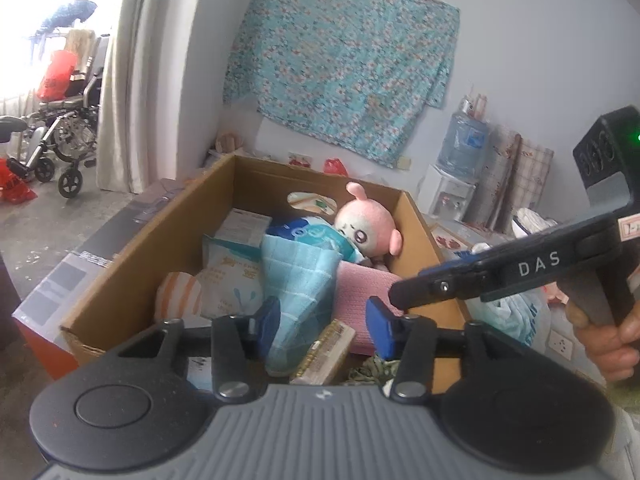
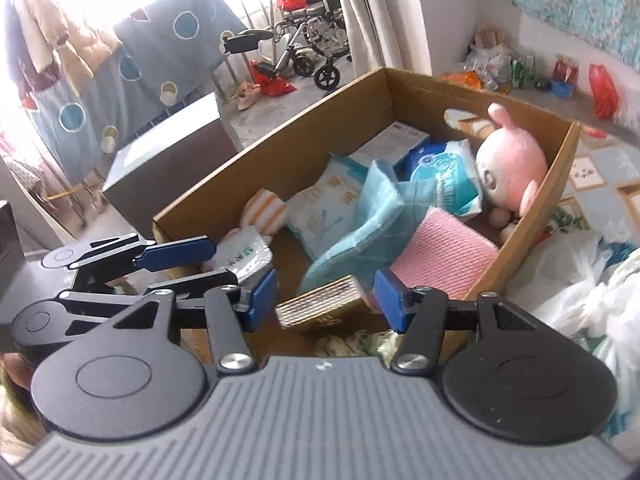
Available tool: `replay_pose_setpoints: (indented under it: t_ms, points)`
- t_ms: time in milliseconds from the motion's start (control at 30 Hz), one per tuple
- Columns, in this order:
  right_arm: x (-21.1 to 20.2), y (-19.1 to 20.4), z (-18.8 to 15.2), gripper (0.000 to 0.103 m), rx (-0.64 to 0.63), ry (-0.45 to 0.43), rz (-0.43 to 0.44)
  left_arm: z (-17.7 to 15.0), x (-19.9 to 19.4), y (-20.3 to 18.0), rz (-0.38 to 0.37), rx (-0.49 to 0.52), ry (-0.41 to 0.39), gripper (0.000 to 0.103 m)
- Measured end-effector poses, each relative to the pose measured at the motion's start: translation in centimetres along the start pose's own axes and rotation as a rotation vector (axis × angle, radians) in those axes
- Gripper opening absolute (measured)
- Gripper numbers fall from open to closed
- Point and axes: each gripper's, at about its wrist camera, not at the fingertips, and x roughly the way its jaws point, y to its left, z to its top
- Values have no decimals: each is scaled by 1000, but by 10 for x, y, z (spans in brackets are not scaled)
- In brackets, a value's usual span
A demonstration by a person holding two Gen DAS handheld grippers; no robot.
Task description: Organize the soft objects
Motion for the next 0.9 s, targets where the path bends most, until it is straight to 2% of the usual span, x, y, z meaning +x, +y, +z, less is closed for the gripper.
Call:
replay_pose_setpoints:
  t_ms: [67,200,300,500,733,900]
  points:
    - [7,0,4,51,16,26,27,0,-9,6,24,-19,-30,57]
    - [29,10,18,36,0,89,56,-1,-25,19,76,-59,-80,58]
    - [57,18,25,32,-17,157,58,-3,-31,29,93,-83,-90,59]
    - [102,22,18,30,-57,292,-29,-9,-33,46,102,-136,-85,59]
    - [99,23,9,30,-79,352,-37,-14,-35,55,101,-170,-92,59]
    - [100,23,4,30,-55,406,-3,-15,-34,57,91,-176,-101,59]
